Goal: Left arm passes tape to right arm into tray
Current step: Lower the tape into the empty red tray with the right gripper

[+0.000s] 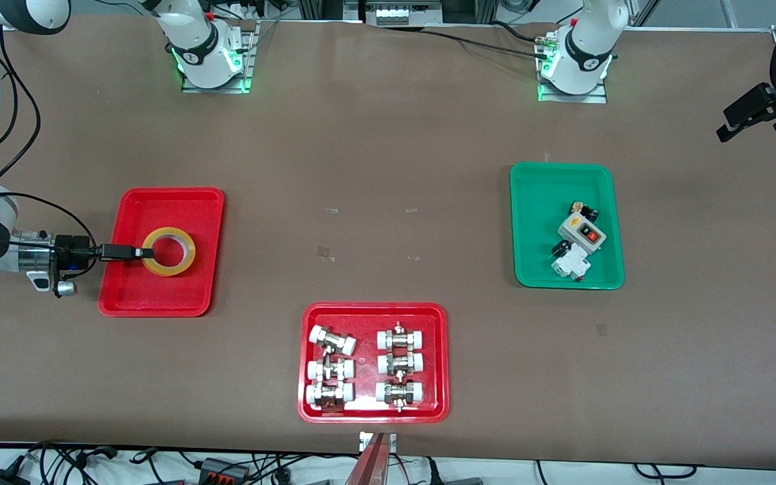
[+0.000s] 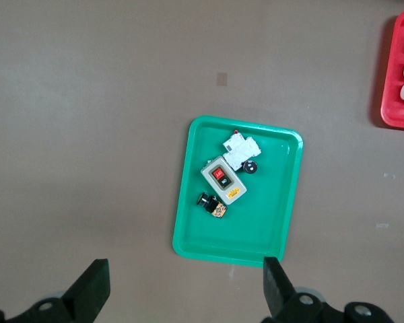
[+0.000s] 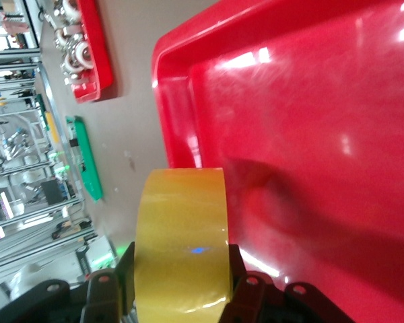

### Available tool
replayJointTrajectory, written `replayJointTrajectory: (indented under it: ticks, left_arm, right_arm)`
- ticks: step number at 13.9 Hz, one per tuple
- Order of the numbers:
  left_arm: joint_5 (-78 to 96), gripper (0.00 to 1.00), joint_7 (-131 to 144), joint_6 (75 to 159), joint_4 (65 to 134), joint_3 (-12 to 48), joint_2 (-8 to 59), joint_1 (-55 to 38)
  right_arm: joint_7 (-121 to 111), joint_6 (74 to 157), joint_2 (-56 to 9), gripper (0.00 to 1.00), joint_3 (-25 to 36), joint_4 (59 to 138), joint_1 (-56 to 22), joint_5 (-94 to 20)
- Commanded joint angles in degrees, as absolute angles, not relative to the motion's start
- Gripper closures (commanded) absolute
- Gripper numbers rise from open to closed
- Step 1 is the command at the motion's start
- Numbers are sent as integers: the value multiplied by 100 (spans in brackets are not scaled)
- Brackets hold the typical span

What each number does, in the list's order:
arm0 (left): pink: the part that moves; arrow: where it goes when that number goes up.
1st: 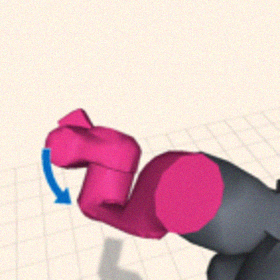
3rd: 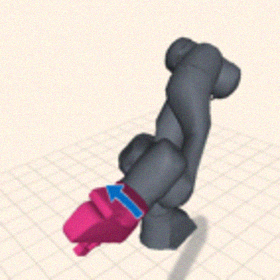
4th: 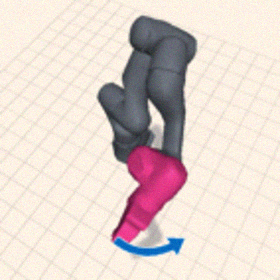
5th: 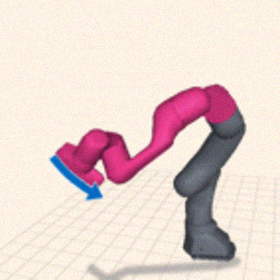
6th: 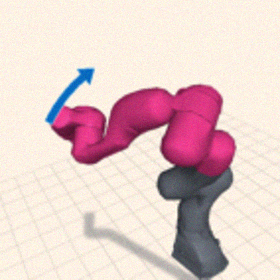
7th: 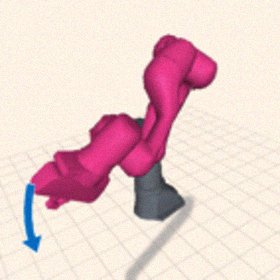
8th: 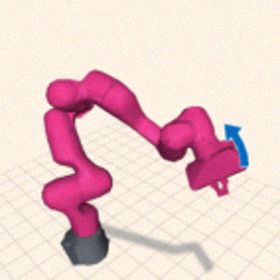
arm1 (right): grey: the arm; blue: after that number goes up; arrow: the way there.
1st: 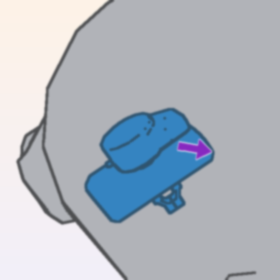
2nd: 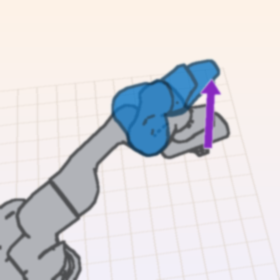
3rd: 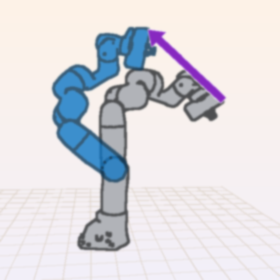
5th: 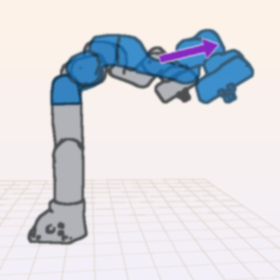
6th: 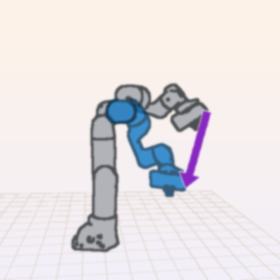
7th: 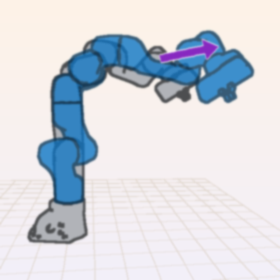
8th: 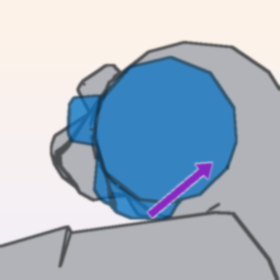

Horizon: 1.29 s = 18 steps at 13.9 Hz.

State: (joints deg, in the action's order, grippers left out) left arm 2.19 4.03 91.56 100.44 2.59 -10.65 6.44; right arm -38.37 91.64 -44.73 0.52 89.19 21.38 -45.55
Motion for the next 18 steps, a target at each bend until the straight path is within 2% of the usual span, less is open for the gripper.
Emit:
replayJointTrajectory:
  ticks: [1,7,9,10,11,12,13,18]
  left_arm:
    - [-53,0,352,9105,10134,220,-1064,344]
    - [0,0,352,9114,10037,132,-923,299]
    - [35,0,360,9175,9680,132,-608,299]
    - [35,0,404,9124,9181,141,-302,299]
    - [35,0,430,8932,8723,141,58,290]
    - [-8,0,439,8747,8388,193,357,281]
    - [-35,0,439,8702,8106,202,534,220]
    - [26,0,413,8675,7998,202,624,273]
  right_arm:
    - [-3726,8763,-4359,65,-70,8877,2338,-4474]
    - [-3788,8868,-4351,64,-70,8877,2364,-4017]
    - [-3788,8868,-4368,60,-70,8877,2373,-4017]
    - [-3788,8877,-4368,55,-70,8877,2373,-4017]
    - [-3779,8877,-4368,39,-70,8868,2364,-4043]
    - [-3779,8912,-4368,5,-79,8868,2356,-4078]
    - [-3771,8964,-4368,0,-79,8859,2338,-4087]
    - [-3797,9044,-4377,0,-79,8859,2303,-3999]
